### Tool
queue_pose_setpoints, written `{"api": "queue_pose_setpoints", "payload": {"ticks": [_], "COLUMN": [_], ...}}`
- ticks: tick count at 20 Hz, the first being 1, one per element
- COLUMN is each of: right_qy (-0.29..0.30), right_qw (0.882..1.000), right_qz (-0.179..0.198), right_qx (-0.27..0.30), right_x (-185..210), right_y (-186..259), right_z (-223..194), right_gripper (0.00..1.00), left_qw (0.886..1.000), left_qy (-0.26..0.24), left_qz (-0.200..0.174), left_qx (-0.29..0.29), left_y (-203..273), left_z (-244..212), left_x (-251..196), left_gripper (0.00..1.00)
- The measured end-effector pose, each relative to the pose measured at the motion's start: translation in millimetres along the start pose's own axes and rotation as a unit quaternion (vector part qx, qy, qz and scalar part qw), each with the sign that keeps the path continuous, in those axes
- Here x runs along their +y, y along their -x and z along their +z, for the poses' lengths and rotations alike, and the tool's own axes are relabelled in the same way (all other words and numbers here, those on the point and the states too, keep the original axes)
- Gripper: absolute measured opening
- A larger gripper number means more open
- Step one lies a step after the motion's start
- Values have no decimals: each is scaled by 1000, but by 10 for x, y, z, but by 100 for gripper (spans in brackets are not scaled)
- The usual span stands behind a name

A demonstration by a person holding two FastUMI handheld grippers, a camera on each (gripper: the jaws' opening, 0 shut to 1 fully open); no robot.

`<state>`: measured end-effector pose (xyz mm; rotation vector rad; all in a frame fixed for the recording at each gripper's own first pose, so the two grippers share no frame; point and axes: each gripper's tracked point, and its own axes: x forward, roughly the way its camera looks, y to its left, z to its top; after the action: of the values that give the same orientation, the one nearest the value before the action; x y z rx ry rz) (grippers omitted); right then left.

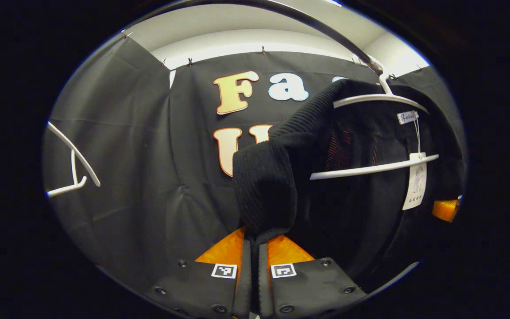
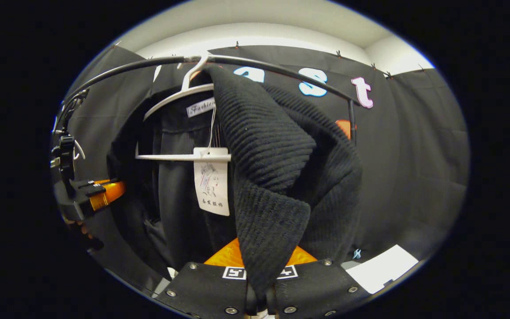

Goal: Grasp the clothes on the hanger with both hands and then place them into the laundry hamper below.

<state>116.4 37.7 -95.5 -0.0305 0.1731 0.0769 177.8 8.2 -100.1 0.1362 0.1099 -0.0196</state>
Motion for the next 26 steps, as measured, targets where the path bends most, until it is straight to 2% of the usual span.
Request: {"api": "queue_pose_setpoints", "payload": {"ticks": [4,5,8,9,10,11,14,15,20,21,24,26], "right_qy": [7,6,18,21,22,22,23,27,40,41,34,25], "right_qw": [999,999,997,997,996,996,996,995,995,995,996,996], "right_qz": [-8,-12,-29,-31,-30,-29,-32,-32,-15,-8,14,32], "right_qx": [-33,-40,-63,-70,-76,-78,-82,-86,-93,-93,-86,-75], "right_x": [-309,-399,-669,-734,-793,-854,-1014,-1061,-1247,-1271,-1339,-1377], "right_y": [197,247,359,374,379,380,439,445,284,218,-34,-227], "right_z": [392,477,762,850,926,977,1147,1209,1462,1494,1530,1493], "right_gripper": [11,14,14,14,13,13,13,13,13,13,13,13], "left_qw": [1000,1000,999,999,998,998,997,997,997,996,995,995], "left_qy": [17,23,22,15,4,-6,-18,-20,-17,-27,-51,-44], "left_qz": [14,19,38,47,55,59,64,64,69,74,80,77], "left_qx": [1,-1,-14,-18,-21,-23,-29,-29,-34,-37,-43,-37], "left_y": [125,157,206,216,230,242,277,289,317,321,305,259], "left_z": [134,181,338,379,418,463,521,526,588,613,663,651], "left_x": [214,271,453,516,570,584,615,626,712,736,734,712], "left_gripper": [17,14,12,14,11,14,12,14,14,17,14,14]}}
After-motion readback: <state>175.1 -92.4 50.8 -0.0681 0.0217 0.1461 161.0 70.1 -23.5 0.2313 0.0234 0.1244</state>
